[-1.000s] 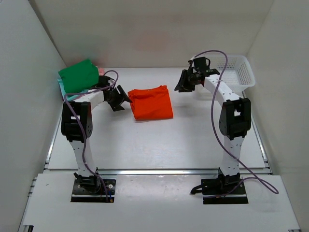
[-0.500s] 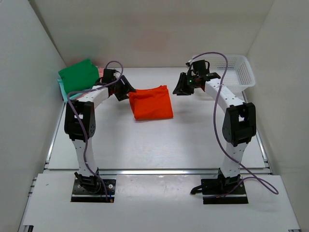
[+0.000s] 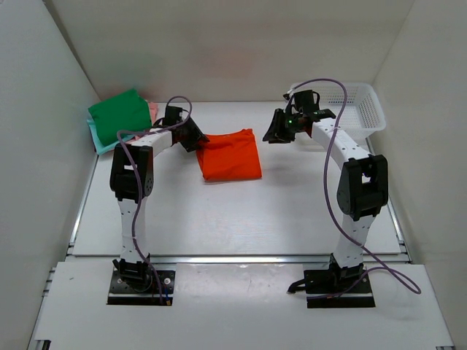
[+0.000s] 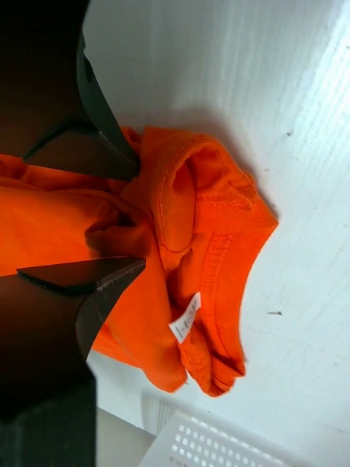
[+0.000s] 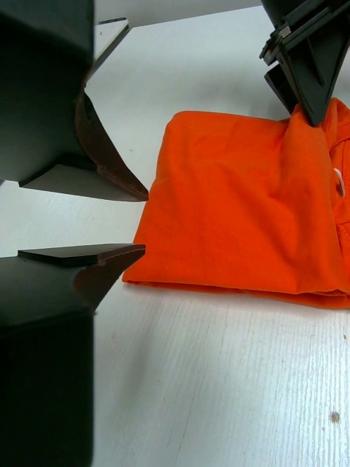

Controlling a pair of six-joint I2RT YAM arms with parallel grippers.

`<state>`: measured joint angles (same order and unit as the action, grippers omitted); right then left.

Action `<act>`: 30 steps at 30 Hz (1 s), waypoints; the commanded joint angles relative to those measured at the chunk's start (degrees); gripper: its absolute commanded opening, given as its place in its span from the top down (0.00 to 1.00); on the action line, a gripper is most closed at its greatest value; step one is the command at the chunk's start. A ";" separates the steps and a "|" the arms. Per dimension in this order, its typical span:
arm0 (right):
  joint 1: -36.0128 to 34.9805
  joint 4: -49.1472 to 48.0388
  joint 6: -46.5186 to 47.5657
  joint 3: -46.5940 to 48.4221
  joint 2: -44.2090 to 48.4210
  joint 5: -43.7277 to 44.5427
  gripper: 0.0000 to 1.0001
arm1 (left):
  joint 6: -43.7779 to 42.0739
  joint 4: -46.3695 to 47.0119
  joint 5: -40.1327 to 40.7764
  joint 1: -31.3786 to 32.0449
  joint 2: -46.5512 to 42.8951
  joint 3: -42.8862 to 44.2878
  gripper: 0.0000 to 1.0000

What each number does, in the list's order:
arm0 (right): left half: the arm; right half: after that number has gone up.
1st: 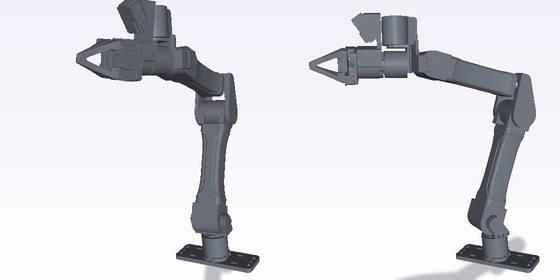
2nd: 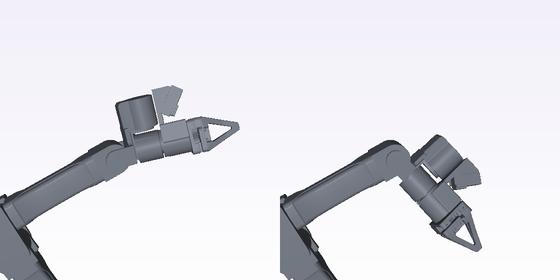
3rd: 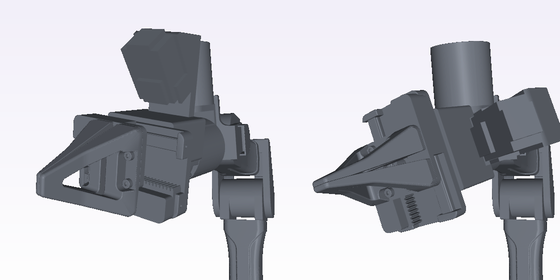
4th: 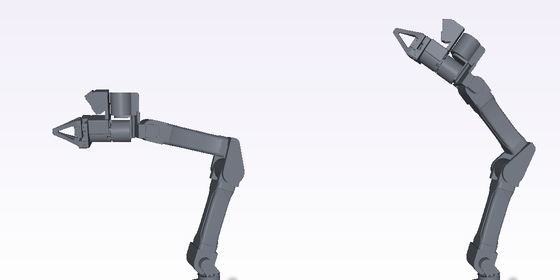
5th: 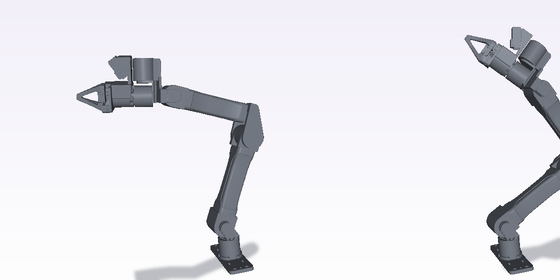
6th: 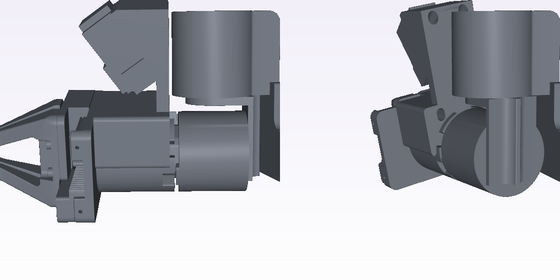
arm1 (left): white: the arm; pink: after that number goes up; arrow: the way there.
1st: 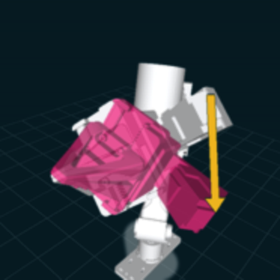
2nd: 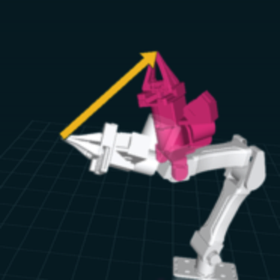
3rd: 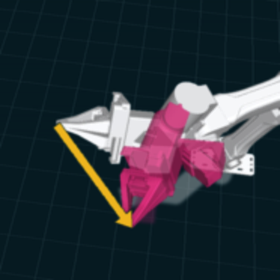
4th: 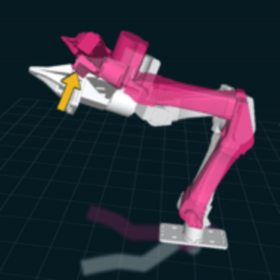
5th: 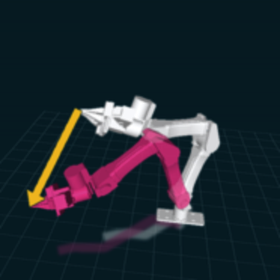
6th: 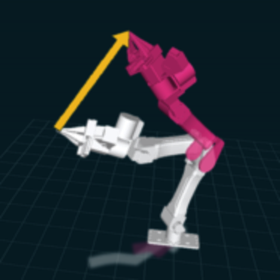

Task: Fold and stack the t-shirts
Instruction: Fold the long partially folded tshirt into a neat square

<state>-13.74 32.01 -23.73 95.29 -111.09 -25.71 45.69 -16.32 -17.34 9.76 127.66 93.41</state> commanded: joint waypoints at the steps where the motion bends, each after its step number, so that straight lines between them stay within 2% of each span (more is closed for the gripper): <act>1: 0.37 -1.60 0.79 0.08 1.05 -0.48 0.73 | 1.94 1.99 -0.94 0.44 -1.27 3.10 0.44; 6: 0.38 -1.78 0.44 0.43 0.52 -1.01 0.73 | 3.87 2.08 -2.25 -0.61 -1.62 3.27 0.51; 9: 0.91 -1.86 0.43 0.25 0.17 -1.71 0.72 | 4.06 0.67 -3.22 -0.88 -1.27 4.41 0.42; 15: 0.82 -2.04 -0.26 0.60 -0.79 -2.23 0.72 | 2.91 -4.25 -3.48 -0.71 -0.13 8.81 0.37; 20: 1.16 -1.95 -0.26 0.60 -0.80 -2.32 0.73 | 3.09 -5.04 -4.36 -0.44 0.75 9.69 0.45; 30: 2.05 -2.12 0.17 1.04 -1.41 -2.41 0.73 | 1.77 -10.31 -2.79 -0.18 1.11 11.88 0.44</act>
<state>-12.32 31.97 -23.83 95.26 -112.12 -27.55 48.53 -24.29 -20.69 9.39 130.41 103.35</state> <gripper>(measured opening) 0.271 0.556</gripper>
